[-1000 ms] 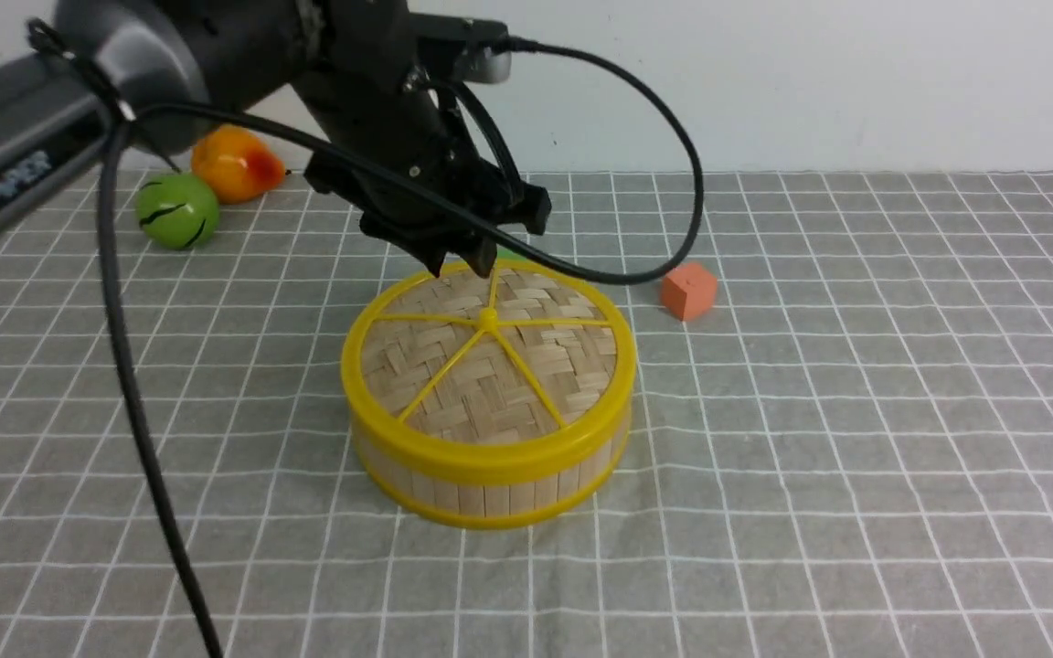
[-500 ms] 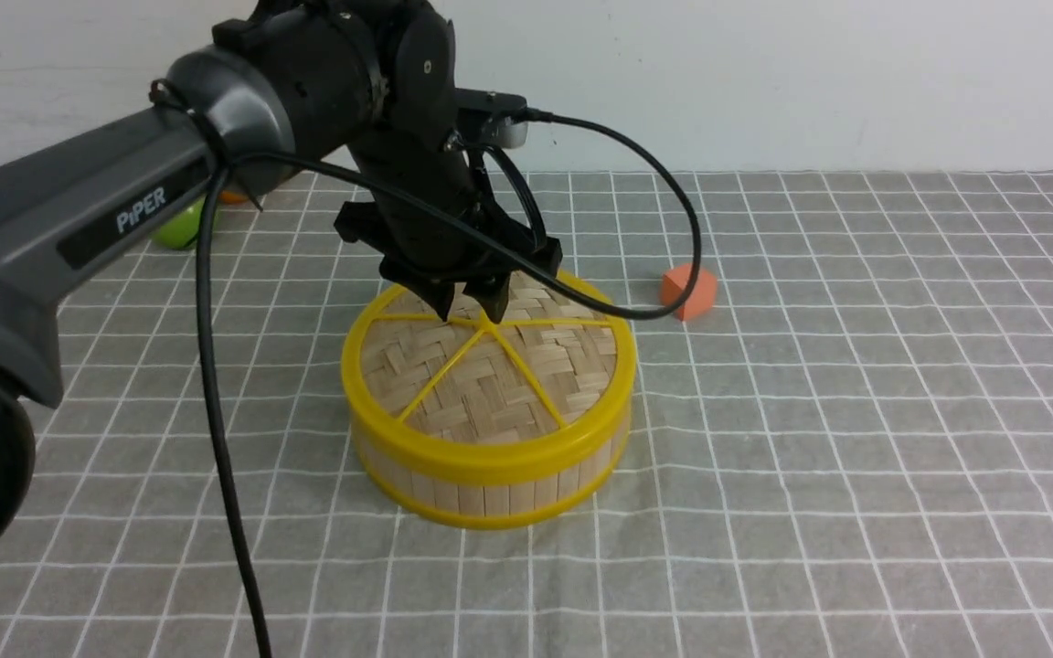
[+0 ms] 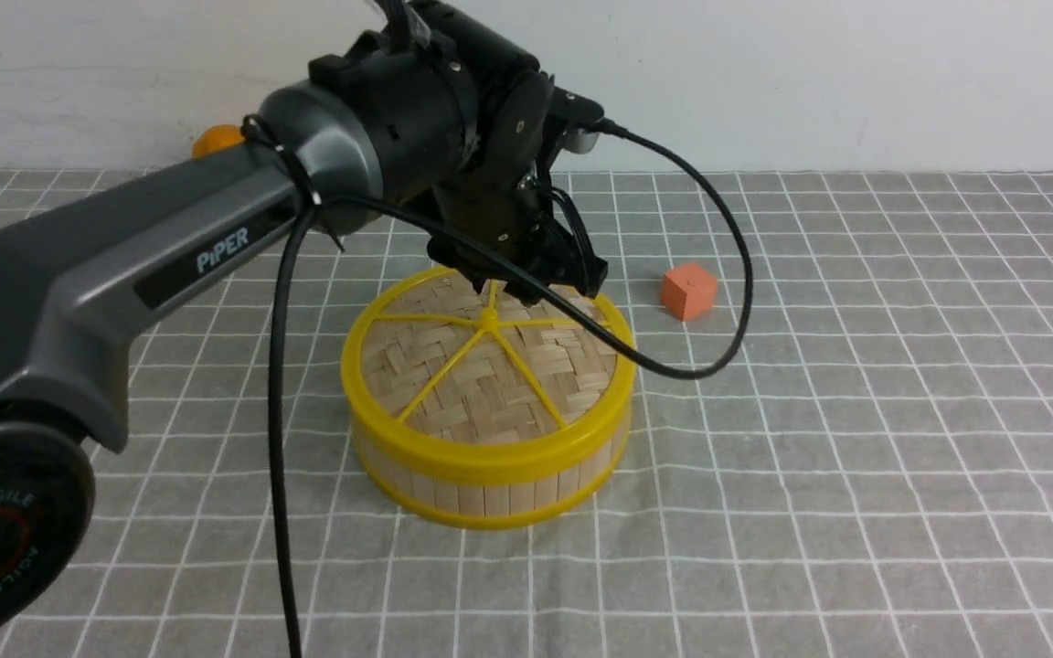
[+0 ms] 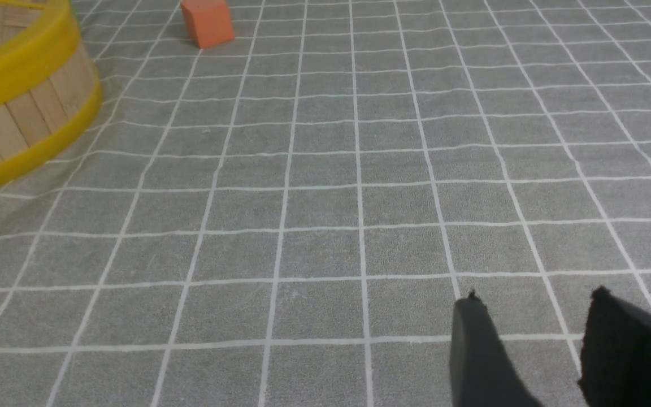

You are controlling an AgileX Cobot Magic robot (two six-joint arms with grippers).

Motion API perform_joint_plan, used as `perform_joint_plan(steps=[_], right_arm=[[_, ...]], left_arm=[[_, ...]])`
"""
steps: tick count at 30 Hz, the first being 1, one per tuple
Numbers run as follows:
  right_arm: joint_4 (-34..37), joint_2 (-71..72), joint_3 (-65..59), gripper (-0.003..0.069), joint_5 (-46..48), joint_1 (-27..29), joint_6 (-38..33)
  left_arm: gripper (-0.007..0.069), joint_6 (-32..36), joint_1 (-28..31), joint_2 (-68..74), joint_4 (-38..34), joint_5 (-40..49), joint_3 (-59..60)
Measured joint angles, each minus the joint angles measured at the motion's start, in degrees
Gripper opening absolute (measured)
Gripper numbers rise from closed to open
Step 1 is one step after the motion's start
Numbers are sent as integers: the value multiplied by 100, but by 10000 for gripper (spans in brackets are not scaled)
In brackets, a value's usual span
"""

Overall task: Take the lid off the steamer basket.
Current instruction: Use the left arm to lift the lid of the steamer, then use the left arm to place the steamer lid on the table

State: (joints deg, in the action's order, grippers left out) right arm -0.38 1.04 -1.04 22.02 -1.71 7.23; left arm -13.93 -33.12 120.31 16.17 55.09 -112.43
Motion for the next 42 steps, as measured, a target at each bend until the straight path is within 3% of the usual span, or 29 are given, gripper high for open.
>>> perform_joint_plan(steps=[10,21,25,36,42], right_arm=[[0,0,0,241,0,0,0],[0,0,0,241,0,0,0],[0,0,0,241,0,0,0],[0,0,0,241,0,0,0],[-5,0,0,241,0,0,0]], left_arm=[[332,-507,49,194,100,333,0],[146,-819,49,231,0,234,-6],[112,-1011,49,231,0,228,-6],[112,-988,75,-205,-46,431,-6],[112,-890,640,-1247,-40,477,-86]])
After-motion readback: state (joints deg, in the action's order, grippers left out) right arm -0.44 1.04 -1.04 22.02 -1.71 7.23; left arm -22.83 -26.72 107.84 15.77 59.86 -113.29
